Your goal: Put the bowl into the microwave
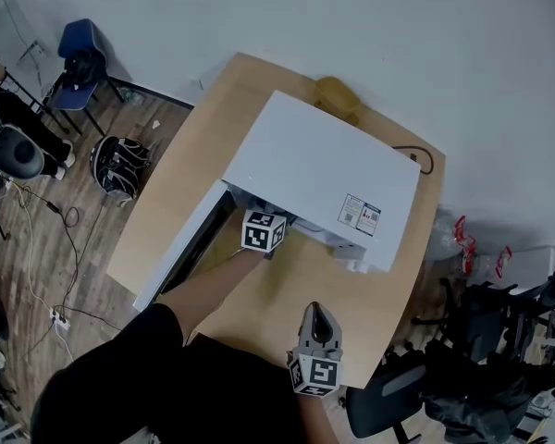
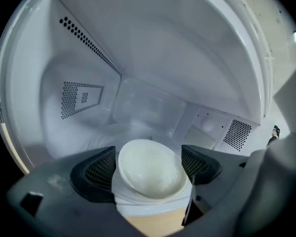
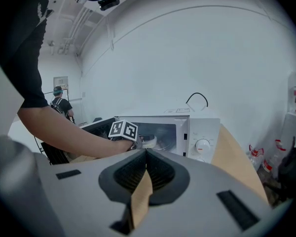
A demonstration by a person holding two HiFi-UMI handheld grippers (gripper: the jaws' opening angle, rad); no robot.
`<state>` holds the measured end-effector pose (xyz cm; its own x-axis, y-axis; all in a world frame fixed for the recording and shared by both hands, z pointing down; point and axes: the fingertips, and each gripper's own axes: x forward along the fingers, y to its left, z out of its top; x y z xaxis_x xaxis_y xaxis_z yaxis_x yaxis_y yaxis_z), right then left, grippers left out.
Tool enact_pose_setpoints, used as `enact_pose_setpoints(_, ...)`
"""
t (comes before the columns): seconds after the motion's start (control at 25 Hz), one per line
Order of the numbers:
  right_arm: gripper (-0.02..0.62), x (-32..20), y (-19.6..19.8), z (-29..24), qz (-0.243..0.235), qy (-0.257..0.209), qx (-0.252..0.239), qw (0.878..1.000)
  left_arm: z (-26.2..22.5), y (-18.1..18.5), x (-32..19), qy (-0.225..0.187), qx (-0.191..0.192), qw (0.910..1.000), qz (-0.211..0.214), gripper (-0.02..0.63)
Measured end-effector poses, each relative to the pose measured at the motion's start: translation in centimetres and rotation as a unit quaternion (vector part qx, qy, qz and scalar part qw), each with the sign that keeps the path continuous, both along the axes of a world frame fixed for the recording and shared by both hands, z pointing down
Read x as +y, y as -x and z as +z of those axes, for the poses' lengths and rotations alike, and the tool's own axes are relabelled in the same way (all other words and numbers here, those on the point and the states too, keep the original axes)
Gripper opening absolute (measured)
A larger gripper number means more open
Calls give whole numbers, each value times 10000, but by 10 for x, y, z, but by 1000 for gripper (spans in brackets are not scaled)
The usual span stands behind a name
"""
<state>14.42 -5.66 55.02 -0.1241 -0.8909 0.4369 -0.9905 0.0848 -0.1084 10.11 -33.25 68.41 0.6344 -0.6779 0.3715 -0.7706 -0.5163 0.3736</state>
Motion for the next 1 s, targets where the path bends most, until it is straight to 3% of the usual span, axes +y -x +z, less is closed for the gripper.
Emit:
enact_pose_setpoints(0.2,60,2,11,1,-151,23,59,9999,-6,8,14,-38,36,10000,35,383)
enact_pose_setpoints(0.56,60,6,26,1,-268,30,88,9996,16,11,38,227,-419,9987,205,383)
enact_pose_setpoints(0.76,60,5,23,6,-215,86,64,9997,23,2,38,152,-747,9960,463,382)
enact_pose_setpoints(1.0,60,-7,22,7,-127,91,-39,9999,26,-4,27,148,-856,9952,456,382)
